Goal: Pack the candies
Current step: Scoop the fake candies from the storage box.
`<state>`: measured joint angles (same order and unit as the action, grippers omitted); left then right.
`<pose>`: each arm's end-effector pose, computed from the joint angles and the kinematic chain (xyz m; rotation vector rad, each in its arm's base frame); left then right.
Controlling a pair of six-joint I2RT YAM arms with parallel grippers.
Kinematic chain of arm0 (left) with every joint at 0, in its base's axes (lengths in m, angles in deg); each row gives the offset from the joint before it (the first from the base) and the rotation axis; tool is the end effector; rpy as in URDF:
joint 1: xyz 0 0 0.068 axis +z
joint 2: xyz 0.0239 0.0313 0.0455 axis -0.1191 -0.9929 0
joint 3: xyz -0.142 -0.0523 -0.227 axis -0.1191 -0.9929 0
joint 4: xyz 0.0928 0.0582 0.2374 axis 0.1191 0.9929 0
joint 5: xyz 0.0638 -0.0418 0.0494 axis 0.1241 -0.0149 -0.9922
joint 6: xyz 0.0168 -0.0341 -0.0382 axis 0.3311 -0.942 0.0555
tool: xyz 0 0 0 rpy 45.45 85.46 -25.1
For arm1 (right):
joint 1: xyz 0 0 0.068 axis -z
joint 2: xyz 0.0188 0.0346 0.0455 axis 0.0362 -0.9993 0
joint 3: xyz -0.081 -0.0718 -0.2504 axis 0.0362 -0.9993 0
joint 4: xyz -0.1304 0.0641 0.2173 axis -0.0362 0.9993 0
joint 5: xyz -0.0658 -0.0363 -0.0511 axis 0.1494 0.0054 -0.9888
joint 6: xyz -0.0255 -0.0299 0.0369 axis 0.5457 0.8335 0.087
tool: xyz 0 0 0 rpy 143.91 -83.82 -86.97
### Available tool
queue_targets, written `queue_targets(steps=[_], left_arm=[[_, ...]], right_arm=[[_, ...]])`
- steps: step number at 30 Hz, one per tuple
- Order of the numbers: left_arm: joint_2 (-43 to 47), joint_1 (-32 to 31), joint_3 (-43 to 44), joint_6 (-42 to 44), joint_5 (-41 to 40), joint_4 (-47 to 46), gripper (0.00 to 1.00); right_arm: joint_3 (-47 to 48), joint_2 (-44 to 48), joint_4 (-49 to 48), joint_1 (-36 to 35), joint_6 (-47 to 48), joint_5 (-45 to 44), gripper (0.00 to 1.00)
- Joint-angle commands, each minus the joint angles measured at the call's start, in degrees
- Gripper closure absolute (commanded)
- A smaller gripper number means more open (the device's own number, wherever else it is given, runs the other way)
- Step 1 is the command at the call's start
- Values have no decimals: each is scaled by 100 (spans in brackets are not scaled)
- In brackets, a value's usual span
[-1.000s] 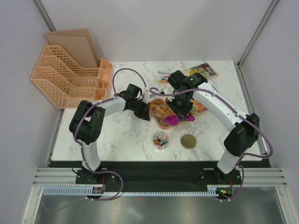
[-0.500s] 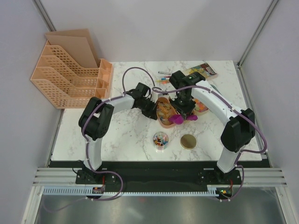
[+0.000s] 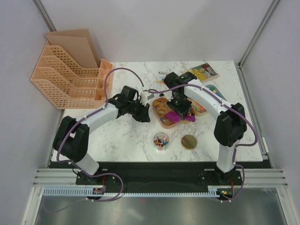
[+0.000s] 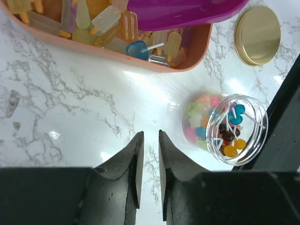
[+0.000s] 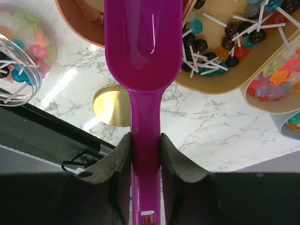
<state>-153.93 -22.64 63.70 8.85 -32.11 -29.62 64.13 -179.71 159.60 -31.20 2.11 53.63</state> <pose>0.2872 -0.1837 0.2067 0.9759 2.3114 -0.8601 0.3014 0.1972 0.2766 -1.2041 2.8354 -0.0040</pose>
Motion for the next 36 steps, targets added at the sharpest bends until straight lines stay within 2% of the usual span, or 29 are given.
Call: queue_targets(steps=[1, 9, 14, 21, 31, 36], left_arm=[[559, 65, -313, 226, -180, -236, 74], [779, 152, -393, 296, -294, -360, 74], [806, 205, -411, 261, -268, -412, 73], [841, 276, -480, 270, -294, -430, 73], [964, 337, -648, 349, -356, -465, 73], [964, 398, -621, 358, -373, -456, 73]], right_arm=[[238, -240, 154, -65, -126, -195, 100], [704, -689, 146, -100, -135, -160, 100], [581, -733, 137, -126, -144, -81, 100], [1292, -1408, 119, -135, -144, 51, 100], [888, -1550, 110, -179, -74, 455, 100], [1433, -1814, 102, -179, -91, 517, 100]])
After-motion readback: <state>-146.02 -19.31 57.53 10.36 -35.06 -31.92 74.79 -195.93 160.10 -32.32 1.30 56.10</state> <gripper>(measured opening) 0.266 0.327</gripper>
